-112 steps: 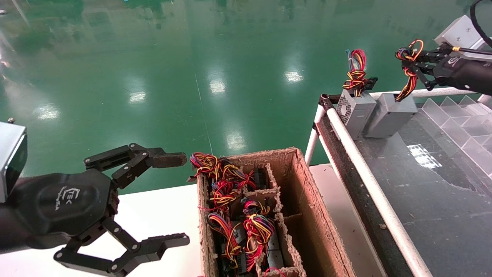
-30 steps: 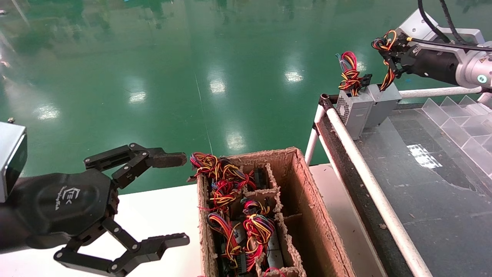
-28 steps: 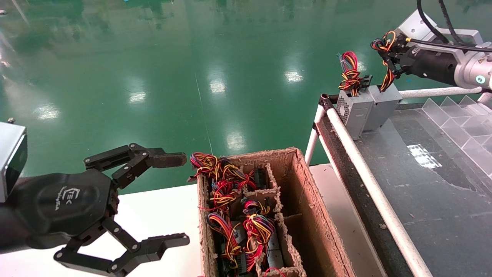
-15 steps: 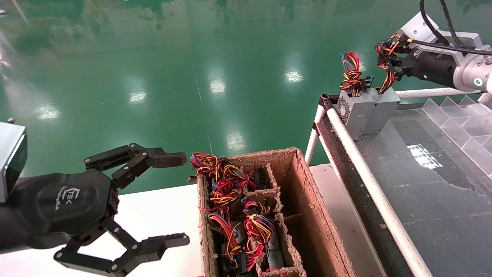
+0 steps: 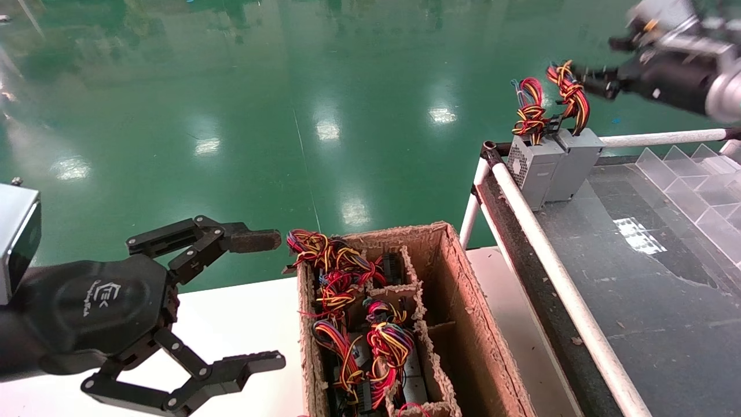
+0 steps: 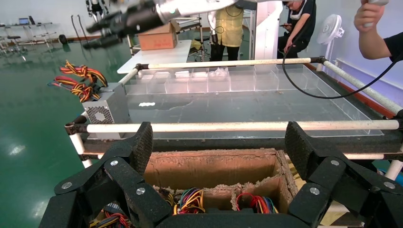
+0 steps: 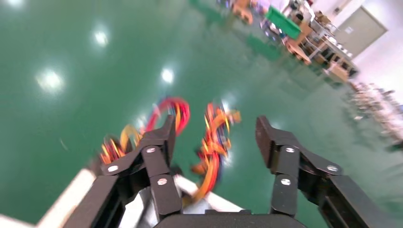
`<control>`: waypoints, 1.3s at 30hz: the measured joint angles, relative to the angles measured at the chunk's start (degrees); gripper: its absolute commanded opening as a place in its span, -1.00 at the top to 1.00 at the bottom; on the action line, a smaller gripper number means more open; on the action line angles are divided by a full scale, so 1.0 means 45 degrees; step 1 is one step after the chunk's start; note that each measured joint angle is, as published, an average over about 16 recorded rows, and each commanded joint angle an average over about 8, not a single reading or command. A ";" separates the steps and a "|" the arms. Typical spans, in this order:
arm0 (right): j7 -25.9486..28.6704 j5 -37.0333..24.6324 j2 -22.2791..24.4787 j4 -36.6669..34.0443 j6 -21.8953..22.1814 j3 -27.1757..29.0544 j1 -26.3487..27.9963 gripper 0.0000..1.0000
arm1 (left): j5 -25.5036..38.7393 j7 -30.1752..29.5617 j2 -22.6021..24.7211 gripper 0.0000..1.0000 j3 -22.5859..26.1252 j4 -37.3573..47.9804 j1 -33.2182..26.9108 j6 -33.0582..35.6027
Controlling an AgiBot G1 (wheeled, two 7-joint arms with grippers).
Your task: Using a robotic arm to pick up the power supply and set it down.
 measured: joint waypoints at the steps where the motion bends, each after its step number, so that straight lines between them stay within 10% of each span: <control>1: 0.0128 0.0167 0.0088 0.0062 -0.0185 0.0101 -0.0019 -1.00 | 0.0000 0.0000 0.0000 -1.00 0.0000 0.0000 0.0000 0.0000; 39: 0.4325 0.4940 0.3451 0.9214 -0.5889 0.1184 -0.6016 -1.00 | -0.0002 0.0003 -0.0002 -1.00 0.0002 0.0005 0.0000 -0.0004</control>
